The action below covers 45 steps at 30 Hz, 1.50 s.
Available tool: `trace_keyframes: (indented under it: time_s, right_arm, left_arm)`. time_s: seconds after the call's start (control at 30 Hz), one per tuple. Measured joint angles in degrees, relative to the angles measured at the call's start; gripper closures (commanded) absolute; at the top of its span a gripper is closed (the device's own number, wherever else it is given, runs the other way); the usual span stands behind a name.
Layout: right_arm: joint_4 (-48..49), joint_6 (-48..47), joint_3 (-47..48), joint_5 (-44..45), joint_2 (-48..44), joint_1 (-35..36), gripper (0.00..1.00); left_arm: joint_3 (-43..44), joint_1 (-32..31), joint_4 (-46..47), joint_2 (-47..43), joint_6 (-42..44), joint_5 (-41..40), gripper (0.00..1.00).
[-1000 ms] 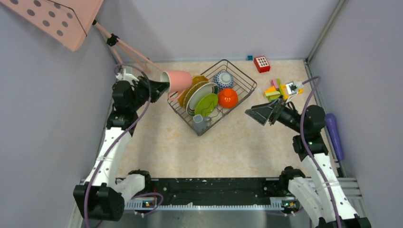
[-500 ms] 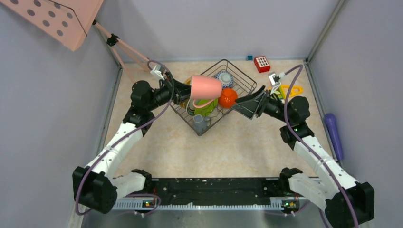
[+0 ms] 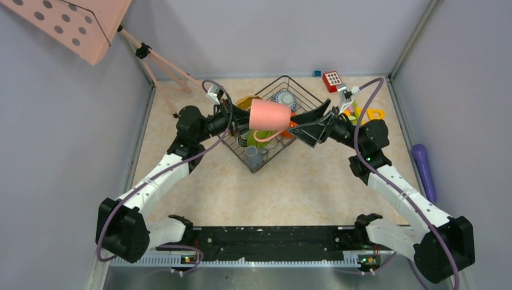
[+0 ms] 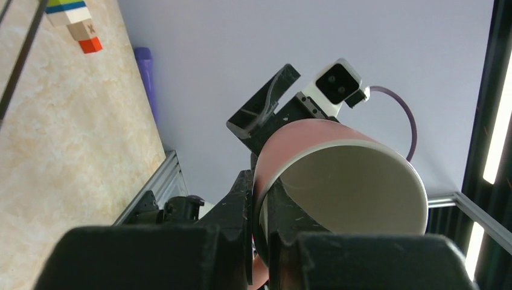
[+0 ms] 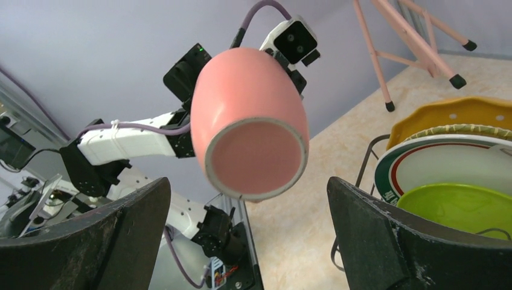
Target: Load the mixed dishes into the dish rack
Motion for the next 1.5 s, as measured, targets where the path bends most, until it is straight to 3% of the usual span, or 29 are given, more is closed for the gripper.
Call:
trace_keyframes:
  time_s: [0.43,0.5,0.6,0.73,0.83,0.87,0.93,1.07,1.33,1.5]
  right_arm:
    - [0.3,-1.5,1.9,5.1,3.2,3.0,0.01]
    - [0.4,-1.5,1.9,5.1,3.7,3.6,0.06]
    - [0.2,-1.5,1.9,5.1,4.0,4.1,0.22]
    - [-0.1,-1.6,2.6,5.2,4.4,4.5,0.72]
    - [-1.0,-1.9,3.5,5.6,4.6,4.4,1.0]
    - [-1.4,-1.9,3.8,5.6,4.7,4.5,1.0]
    - [-2.8,-1.9,4.3,6.3,4.7,4.6,1.0]
    - [-9.1,-1.7,4.9,9.2,4.5,4.7,1.0]
    - [-35.5,-3.3,14.1,24.6,5.4,5.2,1.0]
    - [-56.6,-1.4,28.4,36.5,14.7,5.2,1.0]
  left_arm:
    - [0.0,-3.5,3.3,3.4,-1.6,0.7,1.0]
    - [0.0,-4.1,3.4,4.0,-1.6,0.7,1.0]
    - [0.0,-4.7,3.4,4.4,-1.6,0.7,1.0]
    - [0.1,-4.7,3.9,4.4,-1.9,0.7,1.0]
    - [0.3,-4.6,4.2,4.4,-2.5,0.5,0.77]
    - [0.3,-4.6,4.2,4.4,-2.3,0.3,0.65]
    - [0.3,-4.7,4.2,4.4,-1.6,-0.4,0.51]
    - [1.6,-4.2,1.3,4.3,1.6,-2.4,0.34]
    - [1.8,6.5,-12.9,-3.4,10.1,-7.7,0.29]
    - [1.9,11.3,-23.6,-11.8,19.8,-16.8,0.29]
